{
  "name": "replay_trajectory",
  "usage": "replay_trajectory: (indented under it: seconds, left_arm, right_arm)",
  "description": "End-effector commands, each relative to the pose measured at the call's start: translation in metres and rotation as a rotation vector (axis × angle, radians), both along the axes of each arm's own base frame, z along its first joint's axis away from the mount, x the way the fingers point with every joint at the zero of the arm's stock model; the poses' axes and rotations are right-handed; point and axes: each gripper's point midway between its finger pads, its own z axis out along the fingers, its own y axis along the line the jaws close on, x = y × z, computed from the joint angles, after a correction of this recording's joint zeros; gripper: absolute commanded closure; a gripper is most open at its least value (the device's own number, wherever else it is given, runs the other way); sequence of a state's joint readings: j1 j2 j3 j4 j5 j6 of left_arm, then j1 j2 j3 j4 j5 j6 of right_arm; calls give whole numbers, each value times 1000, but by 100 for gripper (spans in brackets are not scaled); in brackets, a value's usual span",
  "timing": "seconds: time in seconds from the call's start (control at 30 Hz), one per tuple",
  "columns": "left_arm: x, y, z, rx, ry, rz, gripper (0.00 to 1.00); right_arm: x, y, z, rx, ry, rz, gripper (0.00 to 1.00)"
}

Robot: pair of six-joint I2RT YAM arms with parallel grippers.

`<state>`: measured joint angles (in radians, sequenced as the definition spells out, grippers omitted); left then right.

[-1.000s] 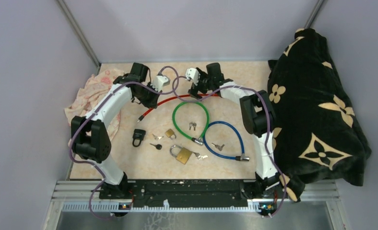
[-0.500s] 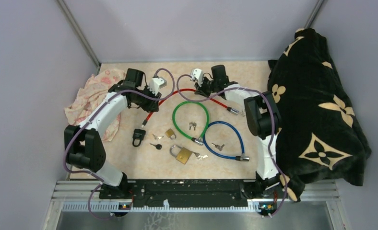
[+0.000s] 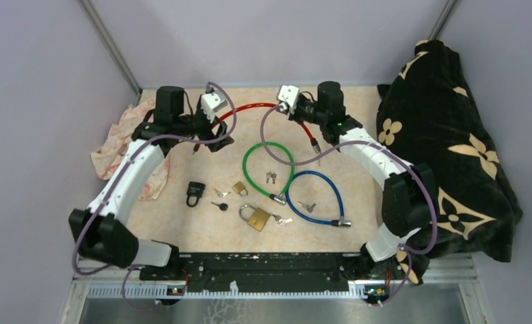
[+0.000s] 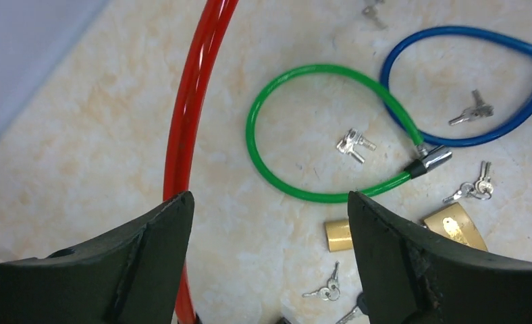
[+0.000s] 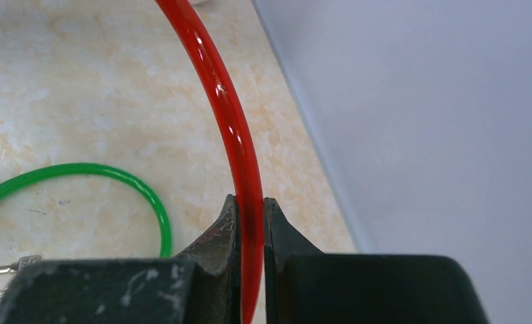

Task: Lock with the key
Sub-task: Pick up the lock from the center of the board.

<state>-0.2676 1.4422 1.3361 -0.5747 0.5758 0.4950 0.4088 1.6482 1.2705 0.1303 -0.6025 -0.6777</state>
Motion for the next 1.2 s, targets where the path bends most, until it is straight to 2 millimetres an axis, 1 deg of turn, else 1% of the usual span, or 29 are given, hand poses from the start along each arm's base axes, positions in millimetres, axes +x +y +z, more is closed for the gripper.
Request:
replay_trajectory:
  seconds: [0.0,0.1,0.13,0.2,0.23,0.27,0.3,0.33,0.37,0.4,0.43,0.5,0.57,0.63,0.67,0.7,0.77,0.8,0.83,0.87,0.9,0.93,0.97,1.0,1.07,1.17]
  left_arm:
    - [-20,-28,74,-148,-321,-176,12]
    - [-20,-37,98,-166,-389,-173,12]
    - [-20,-37,102,-169,-395,-166,12]
    - [-20,-38,100,-155,-392,-172,14]
    - [-21,-37,94,-132,-381,-177,16]
    - [-22,-42,83,-97,-364,-194,17]
    - [-24,-44,70,-61,-325,-194,18]
    - [-26,-44,62,-37,-280,-184,20]
    - [-29,-45,50,-36,-206,-176,22]
    - [-30,-46,48,-44,-176,-168,26]
    - [-31,-47,50,-54,-171,-169,31]
    - [-31,-47,55,-67,-195,-167,52]
    - [-32,-48,57,-77,-198,-167,68]
    - [-39,-51,51,-87,-154,-194,81]
    - [-45,-53,46,-94,-125,-213,91]
    - [-50,-55,42,-104,-102,-230,99]
    - [-56,-59,45,-144,-86,-242,100]
    - [-55,-60,50,-169,-91,-229,100]
    - [-50,-61,59,-194,-111,-199,100]
    - [-43,-59,68,-217,-133,-153,100]
    - [-37,-55,80,-242,-159,-103,100]
    - [-32,-51,87,-266,-172,-66,100]
    - [-29,-46,93,-291,-174,-33,100]
    - [-28,-42,98,-321,-172,-11,100]
    - [-34,-39,105,-348,-190,-18,100]
    - [-51,-41,115,-380,-256,-78,100]
  right_arm:
    - [-41,20,69,-7,-218,103,100]
    - [-60,28,79,-20,-249,144,100]
    - [-68,31,83,-18,-258,166,100]
    - [-82,38,85,-24,-269,215,100]
    - [-89,42,85,-30,-279,238,100]
    - [-96,47,87,-36,-291,254,100]
    - [-102,52,88,-40,-302,269,100]
    - [-107,55,91,-40,-317,278,100]
    - [-112,59,91,-46,-321,294,100]
    - [-118,60,89,-51,-319,309,100]
    - [-122,60,91,-52,-324,321,100]
    - [-129,60,93,-47,-335,343,100]
    - [-137,62,96,-37,-342,368,100]
    - [-144,64,99,-14,-338,395,100]
    - [-148,64,100,1,-325,406,100]
    - [-149,65,105,26,-335,409,100]
    - [-150,66,108,66,-314,400,100]
    - [-146,65,109,91,-293,367,95]
    - [-140,62,109,113,-269,327,79]
    - [-135,59,106,133,-236,290,59]
    - [-129,54,104,152,-202,257,43]
    - [-123,49,103,182,-170,217,31]
    - [-118,42,101,210,-131,179,6]
    - [-115,35,99,238,-96,148,2]
    - [-112,20,90,281,-37,104,2]
    - [-104,-6,68,319,33,17,2]
